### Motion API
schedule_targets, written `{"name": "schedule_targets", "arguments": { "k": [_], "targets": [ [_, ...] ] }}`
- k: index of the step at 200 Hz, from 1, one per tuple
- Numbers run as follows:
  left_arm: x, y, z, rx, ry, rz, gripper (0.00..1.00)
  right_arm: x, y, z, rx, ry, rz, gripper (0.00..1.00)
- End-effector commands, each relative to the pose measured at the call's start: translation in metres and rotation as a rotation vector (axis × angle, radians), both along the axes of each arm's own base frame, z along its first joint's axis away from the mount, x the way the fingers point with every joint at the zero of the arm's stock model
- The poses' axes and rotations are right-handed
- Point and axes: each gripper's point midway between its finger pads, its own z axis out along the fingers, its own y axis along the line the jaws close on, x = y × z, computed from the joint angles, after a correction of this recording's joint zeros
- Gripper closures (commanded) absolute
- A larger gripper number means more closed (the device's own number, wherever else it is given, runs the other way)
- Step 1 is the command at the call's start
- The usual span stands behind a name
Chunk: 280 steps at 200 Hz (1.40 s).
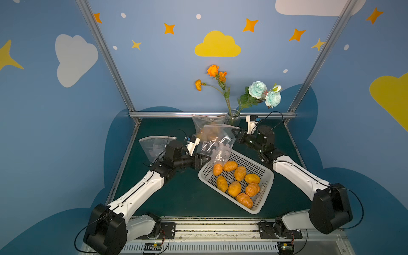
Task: Put the potatoes into a zipper bag and zip it
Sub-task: Adjust the zipper food storage bag in the basket.
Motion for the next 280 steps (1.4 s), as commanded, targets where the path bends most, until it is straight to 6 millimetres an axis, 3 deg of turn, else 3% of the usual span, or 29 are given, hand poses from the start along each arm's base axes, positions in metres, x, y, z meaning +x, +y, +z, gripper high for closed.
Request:
{"name": "schedule_targets", "arguments": {
  "k": [1,42,71,96,128,193,229,280],
  "targets": [
    [0.013,0.029,-0.018,-0.039,0.145,0.116,0.45,-0.013,0.041,0.044,-0.093,-0.255,0.098,1.00],
    [0.032,0.064,-0.033,-0.091,0.225,0.253,0.46,-0.038,0.095,0.070,-0.252,-0.606,0.043,1.00],
    [0.034,0.086,-0.035,-0.126,0.241,0.342,0.44,-0.039,0.116,0.052,-0.332,-0.677,-0.002,1.00],
    [0.031,0.096,-0.029,-0.180,0.231,0.367,0.41,-0.038,0.120,0.027,-0.330,-0.686,-0.044,1.00],
    [0.027,0.093,-0.016,-0.247,0.198,0.348,0.38,-0.044,0.122,-0.006,-0.315,-0.679,-0.050,1.00],
    [0.044,0.095,-0.005,-0.289,0.267,0.412,0.34,-0.081,0.138,-0.056,-0.410,-0.796,0.048,1.00],
    [0.055,0.098,-0.001,-0.259,0.297,0.460,0.33,-0.097,0.147,-0.070,-0.502,-0.904,0.079,1.00],
    [0.072,0.094,-0.001,-0.211,0.386,0.479,0.35,-0.103,0.151,-0.067,-0.539,-0.979,0.049,1.00]
  ]
}}
